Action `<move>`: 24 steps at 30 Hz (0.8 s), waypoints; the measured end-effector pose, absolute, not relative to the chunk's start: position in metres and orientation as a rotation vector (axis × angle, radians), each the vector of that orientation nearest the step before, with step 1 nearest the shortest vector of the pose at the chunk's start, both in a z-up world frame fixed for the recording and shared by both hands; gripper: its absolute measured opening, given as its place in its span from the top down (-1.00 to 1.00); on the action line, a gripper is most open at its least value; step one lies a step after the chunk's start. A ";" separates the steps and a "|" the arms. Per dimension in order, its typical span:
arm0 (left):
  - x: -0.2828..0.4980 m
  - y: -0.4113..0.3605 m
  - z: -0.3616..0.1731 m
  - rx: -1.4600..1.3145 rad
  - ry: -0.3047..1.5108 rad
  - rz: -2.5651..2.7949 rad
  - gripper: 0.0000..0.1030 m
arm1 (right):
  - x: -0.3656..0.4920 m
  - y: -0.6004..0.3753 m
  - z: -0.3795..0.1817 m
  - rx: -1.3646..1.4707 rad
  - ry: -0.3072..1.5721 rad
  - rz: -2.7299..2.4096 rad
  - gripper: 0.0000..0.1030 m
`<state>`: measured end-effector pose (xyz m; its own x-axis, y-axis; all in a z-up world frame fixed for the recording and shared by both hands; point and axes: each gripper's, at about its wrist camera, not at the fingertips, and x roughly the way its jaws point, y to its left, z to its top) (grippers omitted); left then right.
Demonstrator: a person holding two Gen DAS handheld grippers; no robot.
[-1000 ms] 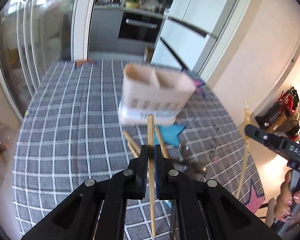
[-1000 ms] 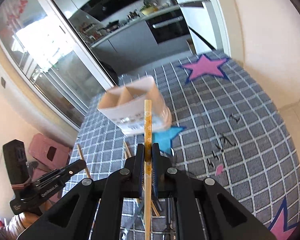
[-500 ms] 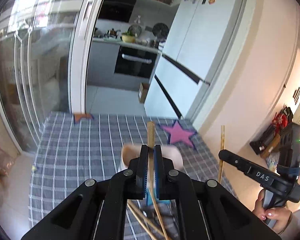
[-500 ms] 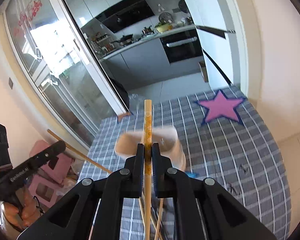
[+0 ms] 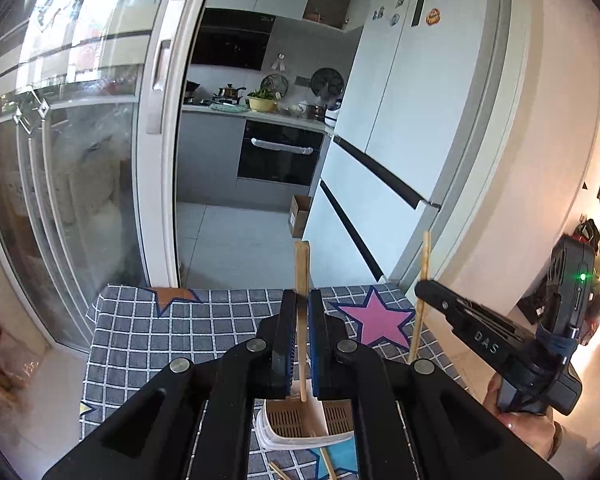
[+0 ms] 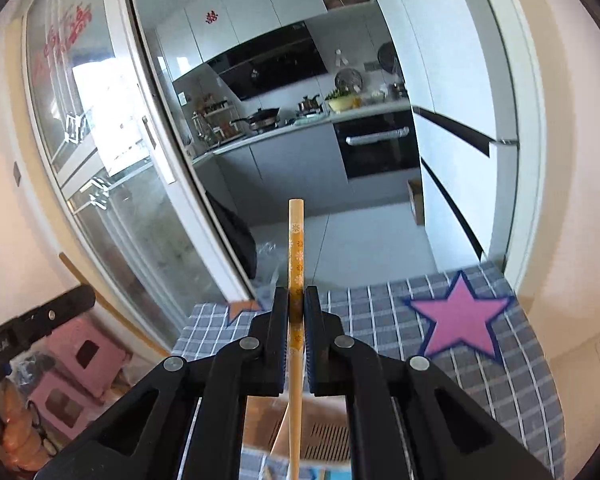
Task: Organize utensils
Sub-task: 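Lift the wooden chopstick with the right gripper toward the white holder, then lower the chopstick into the white holder and open the right gripper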
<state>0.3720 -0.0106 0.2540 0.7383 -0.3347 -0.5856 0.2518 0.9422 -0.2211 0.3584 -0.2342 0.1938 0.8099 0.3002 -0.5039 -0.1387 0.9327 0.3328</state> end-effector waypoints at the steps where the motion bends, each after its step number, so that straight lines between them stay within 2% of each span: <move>1: 0.378 -0.013 0.246 -0.119 0.675 -0.321 0.27 | 0.362 -0.232 0.192 0.281 0.572 0.237 0.84; 7: 0.393 -0.031 0.211 -0.071 0.702 -0.316 0.28 | 0.384 -0.215 0.172 0.207 0.509 0.220 0.84; 16: 0.397 -0.044 0.157 0.007 0.715 -0.295 0.27 | 0.381 -0.186 0.120 0.053 0.526 0.228 0.84; 24: 0.387 -0.037 0.139 0.035 0.676 -0.246 0.27 | 0.371 -0.176 0.104 0.003 0.578 0.268 0.84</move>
<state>0.3865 -0.0370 0.1387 0.7525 -0.2141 -0.6228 0.2367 0.9704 -0.0477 0.3709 -0.1759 0.1041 0.8040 0.2512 -0.5389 -0.2495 0.9653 0.0778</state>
